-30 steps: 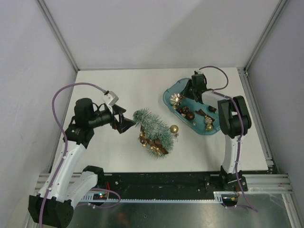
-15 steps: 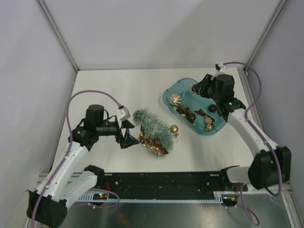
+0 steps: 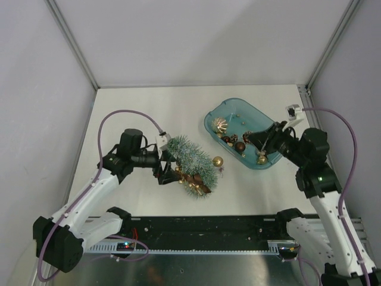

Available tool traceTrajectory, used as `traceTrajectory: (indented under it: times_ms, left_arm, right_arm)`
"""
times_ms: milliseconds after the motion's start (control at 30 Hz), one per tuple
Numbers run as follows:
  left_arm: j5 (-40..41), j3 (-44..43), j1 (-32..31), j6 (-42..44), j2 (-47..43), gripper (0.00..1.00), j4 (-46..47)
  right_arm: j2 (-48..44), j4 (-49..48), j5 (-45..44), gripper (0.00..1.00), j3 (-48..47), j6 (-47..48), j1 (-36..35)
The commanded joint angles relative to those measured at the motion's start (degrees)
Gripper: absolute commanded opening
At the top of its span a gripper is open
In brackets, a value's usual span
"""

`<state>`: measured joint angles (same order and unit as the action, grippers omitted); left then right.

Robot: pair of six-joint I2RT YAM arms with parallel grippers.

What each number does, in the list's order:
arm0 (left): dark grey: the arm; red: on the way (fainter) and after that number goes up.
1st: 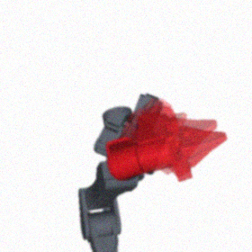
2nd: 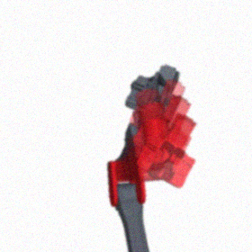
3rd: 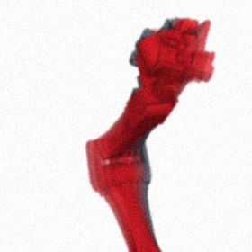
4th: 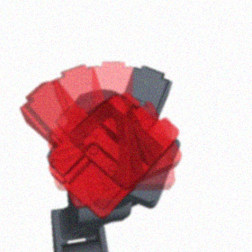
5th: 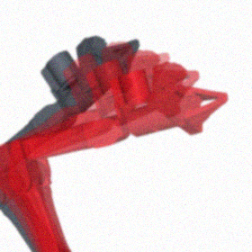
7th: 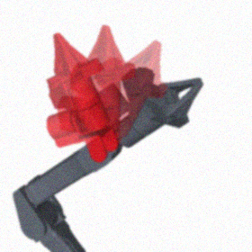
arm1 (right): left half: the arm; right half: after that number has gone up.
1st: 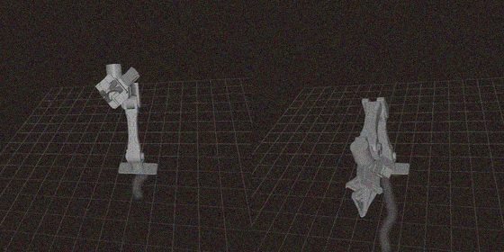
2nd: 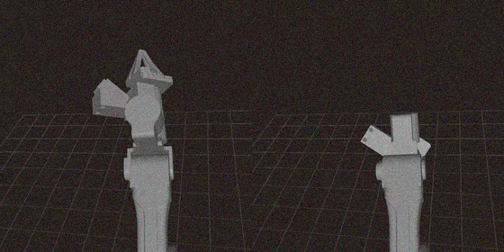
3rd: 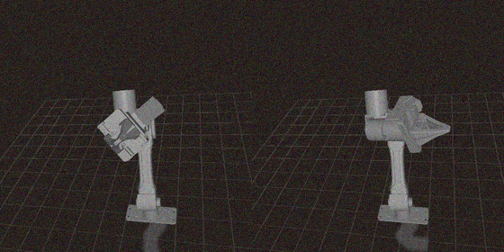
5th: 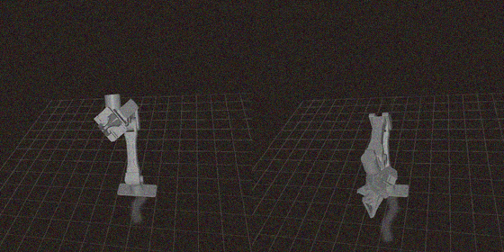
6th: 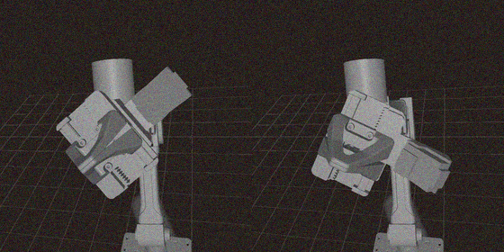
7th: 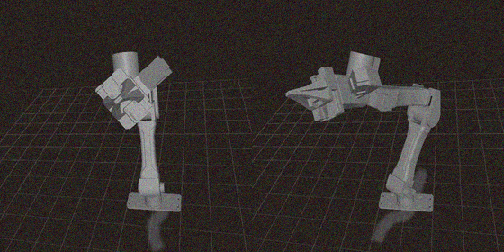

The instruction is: Decorate the small christmas tree

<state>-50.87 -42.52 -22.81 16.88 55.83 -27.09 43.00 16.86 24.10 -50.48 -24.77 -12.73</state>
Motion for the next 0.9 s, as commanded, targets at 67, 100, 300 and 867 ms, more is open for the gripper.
traceTrajectory:
  times_ms: [67,100,300,867]
  left_arm:
    - [4.7,1.4,-1.2,-8.1,1.6,1.00,13.1]
    - [5.7,1.7,-1.2,-9.5,1.7,1.00,14.7]
    - [9.8,3.3,-1.3,-14.2,1.9,1.00,20.2]
    - [14.8,5.1,-1.2,-20.2,2.8,1.00,30.5]
  right_arm:
    - [-6.3,1.9,13.5,0.29,0.6,-1.2,0.5]
    - [-6.8,1.7,14.9,0.29,0.6,-1.2,0.4]
    - [-8.4,0.8,20.8,0.28,0.6,-1.0,0.4]
    - [-8.2,-1.5,27.0,0.28,0.6,-2.1,-0.8]
